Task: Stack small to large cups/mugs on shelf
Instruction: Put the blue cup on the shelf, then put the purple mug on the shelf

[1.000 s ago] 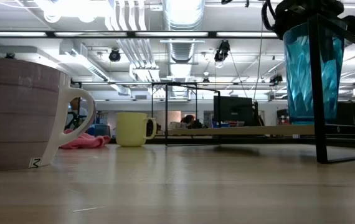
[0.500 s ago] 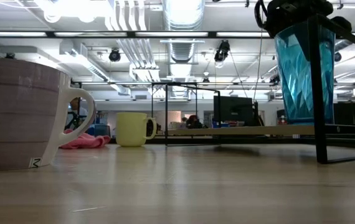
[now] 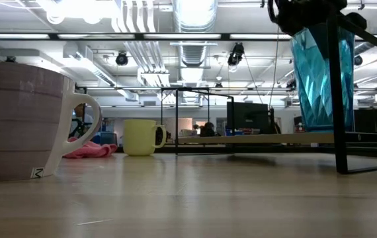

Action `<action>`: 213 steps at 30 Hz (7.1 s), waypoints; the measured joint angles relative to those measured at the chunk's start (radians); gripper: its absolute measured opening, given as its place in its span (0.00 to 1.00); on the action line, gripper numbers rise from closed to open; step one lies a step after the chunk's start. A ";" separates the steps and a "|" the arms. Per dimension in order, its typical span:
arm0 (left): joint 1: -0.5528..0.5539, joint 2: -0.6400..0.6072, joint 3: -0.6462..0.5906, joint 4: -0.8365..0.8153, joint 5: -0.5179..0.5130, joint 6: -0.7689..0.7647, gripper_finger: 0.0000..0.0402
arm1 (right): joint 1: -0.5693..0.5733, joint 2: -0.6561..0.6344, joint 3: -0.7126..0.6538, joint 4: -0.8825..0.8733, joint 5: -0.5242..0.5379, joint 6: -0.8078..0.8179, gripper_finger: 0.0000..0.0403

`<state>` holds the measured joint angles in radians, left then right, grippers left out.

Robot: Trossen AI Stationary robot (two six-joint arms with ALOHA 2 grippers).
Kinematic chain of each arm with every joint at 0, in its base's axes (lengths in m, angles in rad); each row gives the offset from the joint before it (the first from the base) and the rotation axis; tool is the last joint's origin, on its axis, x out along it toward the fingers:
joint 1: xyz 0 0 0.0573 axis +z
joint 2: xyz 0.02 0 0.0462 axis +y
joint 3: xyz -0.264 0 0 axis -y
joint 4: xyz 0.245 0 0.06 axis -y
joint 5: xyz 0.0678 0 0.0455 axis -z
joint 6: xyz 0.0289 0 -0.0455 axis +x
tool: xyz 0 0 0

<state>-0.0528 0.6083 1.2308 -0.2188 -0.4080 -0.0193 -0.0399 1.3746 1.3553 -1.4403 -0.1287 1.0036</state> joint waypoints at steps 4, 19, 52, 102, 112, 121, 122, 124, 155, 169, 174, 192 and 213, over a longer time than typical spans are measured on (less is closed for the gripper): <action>0.000 0.000 0.000 0.000 0.000 0.000 0.18 | 0.000 -0.001 0.079 -0.009 0.000 -0.013 0.21; 0.000 0.000 0.000 0.000 -0.001 0.002 0.18 | 0.000 0.001 0.371 -0.072 -0.001 -0.020 0.17; 0.000 0.301 0.176 -0.856 0.268 -0.641 0.18 | 0.000 0.002 0.425 0.047 -0.001 -0.130 0.19; -0.174 0.949 0.000 -0.889 0.591 -0.236 0.18 | 0.000 0.002 0.423 0.047 0.000 -0.197 0.18; -0.173 0.992 0.000 -0.863 0.590 -0.236 0.18 | 0.000 0.002 0.422 0.047 0.001 -0.197 0.19; -0.173 1.029 0.000 -0.817 0.589 -0.235 0.18 | 0.000 0.002 0.422 0.047 0.001 -0.197 0.19; -0.173 1.034 0.000 -0.816 0.589 -0.235 0.18 | 0.000 0.002 0.422 0.047 0.001 -0.197 0.19; -0.173 1.041 0.000 -0.812 0.589 -0.235 0.18 | 0.000 0.002 0.422 0.047 0.001 -0.197 0.20; -0.104 1.040 0.169 -0.819 0.501 -0.150 0.00 | 0.000 0.002 0.422 0.047 0.001 -0.196 0.19; 0.082 1.062 0.387 -0.797 0.342 0.166 0.00 | 0.000 0.002 0.422 0.046 0.001 -0.196 0.19; 0.145 1.110 0.457 -0.784 0.341 0.251 0.00 | 0.000 0.002 0.422 0.047 0.001 -0.196 0.18; 0.204 1.412 0.875 -0.766 0.348 0.446 0.02 | 0.000 0.002 0.422 0.046 0.055 -0.196 0.19; 0.202 1.552 0.914 -0.691 0.352 0.441 0.02 | 0.000 0.001 0.422 0.040 0.104 -0.238 0.20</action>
<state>0.1493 2.1599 2.1453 -0.9096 -0.0559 0.4215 -0.0399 1.3758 1.7775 -1.4006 -0.0244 0.7658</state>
